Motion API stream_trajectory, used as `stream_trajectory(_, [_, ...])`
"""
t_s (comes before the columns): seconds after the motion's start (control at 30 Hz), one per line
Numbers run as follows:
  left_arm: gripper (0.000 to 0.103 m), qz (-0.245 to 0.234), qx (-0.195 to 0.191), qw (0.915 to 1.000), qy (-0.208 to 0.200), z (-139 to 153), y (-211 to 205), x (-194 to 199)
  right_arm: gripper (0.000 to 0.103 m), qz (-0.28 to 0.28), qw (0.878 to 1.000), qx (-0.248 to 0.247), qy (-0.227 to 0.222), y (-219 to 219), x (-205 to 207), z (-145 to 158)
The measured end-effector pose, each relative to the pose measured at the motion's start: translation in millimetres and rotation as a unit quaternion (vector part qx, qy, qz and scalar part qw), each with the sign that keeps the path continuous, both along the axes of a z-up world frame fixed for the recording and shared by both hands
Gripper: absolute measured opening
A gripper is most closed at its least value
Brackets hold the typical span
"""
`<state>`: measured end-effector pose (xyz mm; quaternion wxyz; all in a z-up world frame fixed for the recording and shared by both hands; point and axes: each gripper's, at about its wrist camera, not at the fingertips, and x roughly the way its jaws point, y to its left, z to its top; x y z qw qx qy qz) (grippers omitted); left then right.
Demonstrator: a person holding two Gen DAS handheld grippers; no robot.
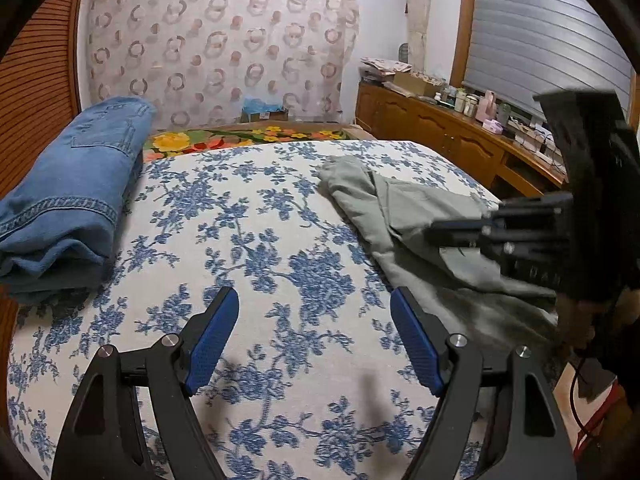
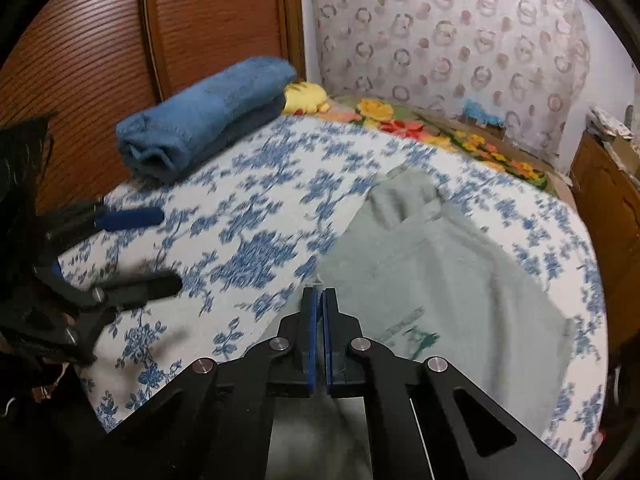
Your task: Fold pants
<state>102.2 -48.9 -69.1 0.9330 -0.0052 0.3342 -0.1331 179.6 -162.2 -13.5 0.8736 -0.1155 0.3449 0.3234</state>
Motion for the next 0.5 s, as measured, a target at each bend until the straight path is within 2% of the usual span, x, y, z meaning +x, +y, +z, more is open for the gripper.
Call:
stream_trajectory(0.2, [0.079, -0.028, 0.002, 0.9996, 0.005, 1.5, -19.6, 0.3, 0.002, -0.035, 0.999, 0.001, -0.018, -28.8, 10.3, 13.7])
stream_trajectory(0.37, [0.079, -0.054, 0.004, 0.9984, 0.016, 0.1, -38.2, 2.6, 0.002, -0.076, 0.997, -0.022, -0.027, -53.3, 31.7, 10.3])
stream_trajectory(0.5, [0.079, -0.063, 0.010, 0.9977, 0.023, -5.3, -47.8, 1.9, 0.002, -0.102, 0.992, -0.047, -0.054, -66.7, 45.3, 7.7])
